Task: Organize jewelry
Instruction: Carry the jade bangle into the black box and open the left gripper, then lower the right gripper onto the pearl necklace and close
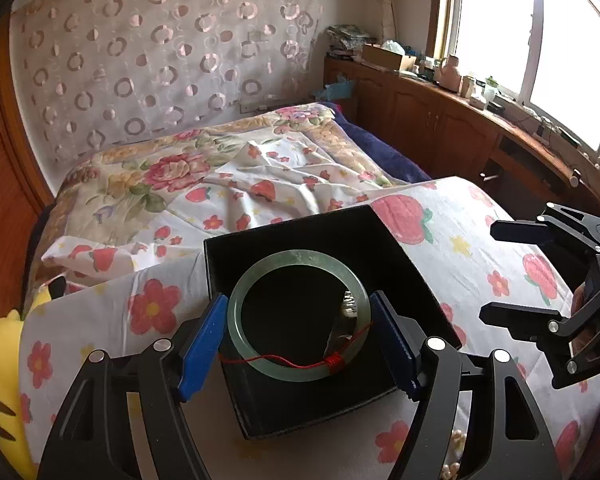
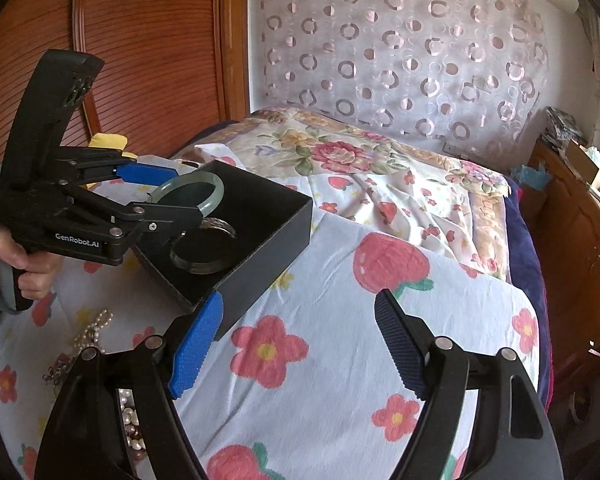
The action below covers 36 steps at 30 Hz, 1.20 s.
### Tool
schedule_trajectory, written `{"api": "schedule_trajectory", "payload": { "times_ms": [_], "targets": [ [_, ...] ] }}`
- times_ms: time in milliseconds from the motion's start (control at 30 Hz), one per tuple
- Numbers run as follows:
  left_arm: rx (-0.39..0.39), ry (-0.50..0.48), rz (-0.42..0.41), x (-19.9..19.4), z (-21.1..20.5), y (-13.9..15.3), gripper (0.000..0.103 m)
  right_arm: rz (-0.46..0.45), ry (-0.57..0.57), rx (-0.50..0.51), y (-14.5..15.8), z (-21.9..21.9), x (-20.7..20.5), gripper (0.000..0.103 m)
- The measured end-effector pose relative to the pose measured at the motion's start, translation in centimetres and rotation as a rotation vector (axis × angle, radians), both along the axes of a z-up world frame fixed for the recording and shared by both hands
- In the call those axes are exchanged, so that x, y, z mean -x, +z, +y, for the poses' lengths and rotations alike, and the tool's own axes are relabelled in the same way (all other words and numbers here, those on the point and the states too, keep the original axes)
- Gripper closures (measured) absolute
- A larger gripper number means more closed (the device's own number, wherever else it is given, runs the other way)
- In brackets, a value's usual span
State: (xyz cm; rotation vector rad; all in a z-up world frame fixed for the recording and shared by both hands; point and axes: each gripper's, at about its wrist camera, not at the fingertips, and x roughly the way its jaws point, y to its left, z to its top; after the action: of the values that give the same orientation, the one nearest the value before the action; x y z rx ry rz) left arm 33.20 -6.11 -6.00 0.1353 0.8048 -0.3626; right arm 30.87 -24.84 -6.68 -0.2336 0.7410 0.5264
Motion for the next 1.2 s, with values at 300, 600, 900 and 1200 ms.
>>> {"api": "schedule_trajectory", "payload": {
  "times_ms": [300,600,900,1200],
  "targets": [
    [0.012,0.015,-0.053,1.9,0.9,1.7,0.023,-0.013,-0.014,-0.006,0.4,-0.3,1.5,0.023],
    [0.023,0.06,-0.083,6.6,3.4,2.5,0.022,-0.015,-0.018,-0.053,1.0,-0.2,4.9,0.023],
    [0.06,0.112,-0.036,13.0,6.2,-0.2,0.022,0.044,0.013,-0.065,-1.3,0.7,8.9,0.046],
    [0.089,0.151,-0.007,17.4,7.6,-2.4,0.022,0.075,0.061,-0.05,-3.2,2.7,11.0,0.062]
  ]
}}
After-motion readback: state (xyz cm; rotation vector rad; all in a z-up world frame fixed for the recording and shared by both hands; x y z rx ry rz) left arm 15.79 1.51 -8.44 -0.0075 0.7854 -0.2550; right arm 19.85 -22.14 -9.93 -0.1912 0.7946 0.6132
